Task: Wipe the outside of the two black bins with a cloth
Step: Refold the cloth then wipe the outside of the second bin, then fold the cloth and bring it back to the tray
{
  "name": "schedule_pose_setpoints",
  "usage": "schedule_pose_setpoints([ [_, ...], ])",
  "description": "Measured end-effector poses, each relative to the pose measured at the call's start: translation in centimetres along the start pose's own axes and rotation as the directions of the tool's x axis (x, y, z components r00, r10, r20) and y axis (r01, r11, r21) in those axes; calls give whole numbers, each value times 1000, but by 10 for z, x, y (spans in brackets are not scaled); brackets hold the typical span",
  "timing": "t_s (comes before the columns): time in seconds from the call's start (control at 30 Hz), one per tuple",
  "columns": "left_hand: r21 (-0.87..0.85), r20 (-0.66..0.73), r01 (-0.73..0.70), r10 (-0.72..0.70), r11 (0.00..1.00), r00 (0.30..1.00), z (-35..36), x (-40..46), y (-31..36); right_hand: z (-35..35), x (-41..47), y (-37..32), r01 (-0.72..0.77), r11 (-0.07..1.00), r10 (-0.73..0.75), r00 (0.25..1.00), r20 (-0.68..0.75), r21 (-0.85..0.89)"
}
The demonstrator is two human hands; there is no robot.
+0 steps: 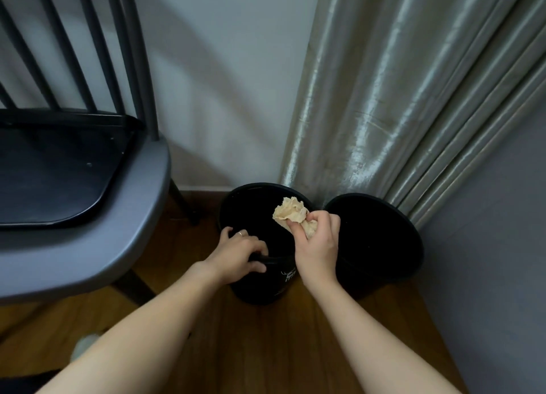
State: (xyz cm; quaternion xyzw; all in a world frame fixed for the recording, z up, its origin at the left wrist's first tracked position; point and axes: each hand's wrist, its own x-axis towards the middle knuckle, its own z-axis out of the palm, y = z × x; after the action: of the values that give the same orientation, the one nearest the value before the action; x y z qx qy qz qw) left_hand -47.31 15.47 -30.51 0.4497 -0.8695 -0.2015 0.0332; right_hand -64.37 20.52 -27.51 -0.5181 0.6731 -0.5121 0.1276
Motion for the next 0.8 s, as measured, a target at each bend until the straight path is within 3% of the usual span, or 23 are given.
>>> schedule_pose_setpoints([
  [0.43, 29, 156, 33, -37, 999, 987, 6, 2, 5, -3, -4, -7, -55, 998, 56, 998, 36, -27],
  [0.57, -267, -46, 26, -40, 963, 998, -38, 16, 25, -12, 9, -26, -55, 998, 56, 998, 30, -18],
  [0.67, -436, -227, -68, -37, 897, 973, -88, 21, 40, -26, 22, -50, -60, 998, 59, 998, 32, 12],
  [0.8, -528, -287, -184, 30, 829, 958, -146, 22, 56, -46, 42, -91, -60, 996, 56, 997, 50, 71],
])
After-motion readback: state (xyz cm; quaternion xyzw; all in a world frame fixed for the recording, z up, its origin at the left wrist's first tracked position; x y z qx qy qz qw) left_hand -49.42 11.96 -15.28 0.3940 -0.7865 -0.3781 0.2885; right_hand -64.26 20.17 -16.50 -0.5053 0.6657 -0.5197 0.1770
